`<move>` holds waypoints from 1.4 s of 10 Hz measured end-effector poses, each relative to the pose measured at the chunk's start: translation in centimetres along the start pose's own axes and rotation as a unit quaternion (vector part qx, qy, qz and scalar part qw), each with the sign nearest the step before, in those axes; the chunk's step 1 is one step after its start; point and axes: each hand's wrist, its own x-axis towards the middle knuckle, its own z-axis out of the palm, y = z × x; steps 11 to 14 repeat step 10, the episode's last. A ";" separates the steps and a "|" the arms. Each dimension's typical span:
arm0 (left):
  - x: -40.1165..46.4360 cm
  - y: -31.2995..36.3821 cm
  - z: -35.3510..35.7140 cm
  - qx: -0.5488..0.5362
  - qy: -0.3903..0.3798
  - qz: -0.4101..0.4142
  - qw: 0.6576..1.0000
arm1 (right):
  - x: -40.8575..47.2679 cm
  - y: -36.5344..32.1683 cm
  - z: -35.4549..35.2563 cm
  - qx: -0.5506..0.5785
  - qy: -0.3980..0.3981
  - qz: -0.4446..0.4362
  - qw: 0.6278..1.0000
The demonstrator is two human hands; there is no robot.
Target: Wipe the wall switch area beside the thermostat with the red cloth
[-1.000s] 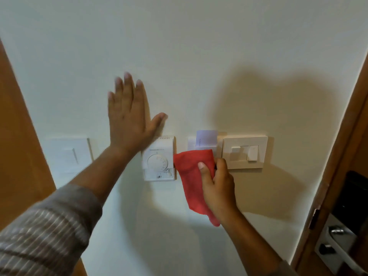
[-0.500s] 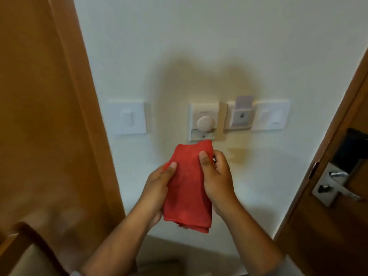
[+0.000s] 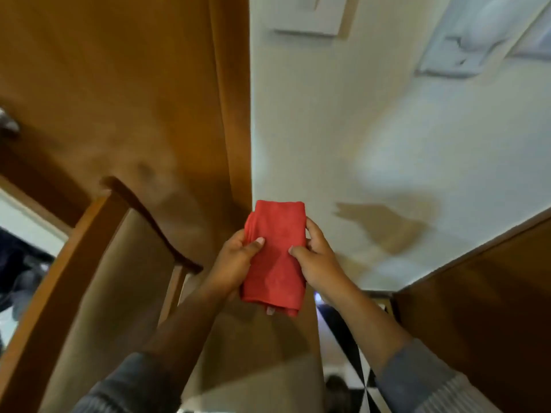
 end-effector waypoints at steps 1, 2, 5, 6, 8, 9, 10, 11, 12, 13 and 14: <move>1.2 -6.1 -3.1 0.004 0.015 -0.076 0.997 | 0.7 5.4 2.7 -0.005 -0.012 0.074 0.997; 2.8 -12.7 -5.2 0.003 0.025 -0.152 0.988 | 1.7 11.9 5.1 -0.006 -0.033 0.140 0.990; 7.8 -28.4 -6.3 0.062 0.037 -0.246 0.967 | 4.1 30.4 8.4 -0.008 -0.049 0.222 0.974; 8.5 -31.9 -6.2 0.091 0.030 -0.254 0.962 | 4.6 34.0 8.8 -0.047 -0.012 0.225 0.973; 7.7 -32.7 -5.4 0.306 0.020 -0.215 0.927 | 4.4 35.0 8.9 -0.228 -0.037 0.152 0.961; 6.5 -31.3 -5.2 0.427 0.014 -0.202 0.881 | 3.7 33.7 7.8 -0.241 -0.074 0.149 0.956; 5.6 -29.8 -5.3 0.531 -0.007 -0.187 0.827 | 3.7 32.2 5.7 -0.295 -0.074 0.167 0.938; 5.6 -29.8 -5.3 0.531 -0.007 -0.187 0.827 | 3.7 32.2 5.7 -0.295 -0.074 0.167 0.938; 5.6 -29.8 -5.3 0.531 -0.007 -0.187 0.827 | 3.7 32.2 5.7 -0.295 -0.074 0.167 0.938; 5.6 -29.8 -5.3 0.531 -0.007 -0.187 0.827 | 3.7 32.2 5.7 -0.295 -0.074 0.167 0.938; 5.6 -29.8 -5.3 0.531 -0.007 -0.187 0.827 | 3.7 32.2 5.7 -0.295 -0.074 0.167 0.938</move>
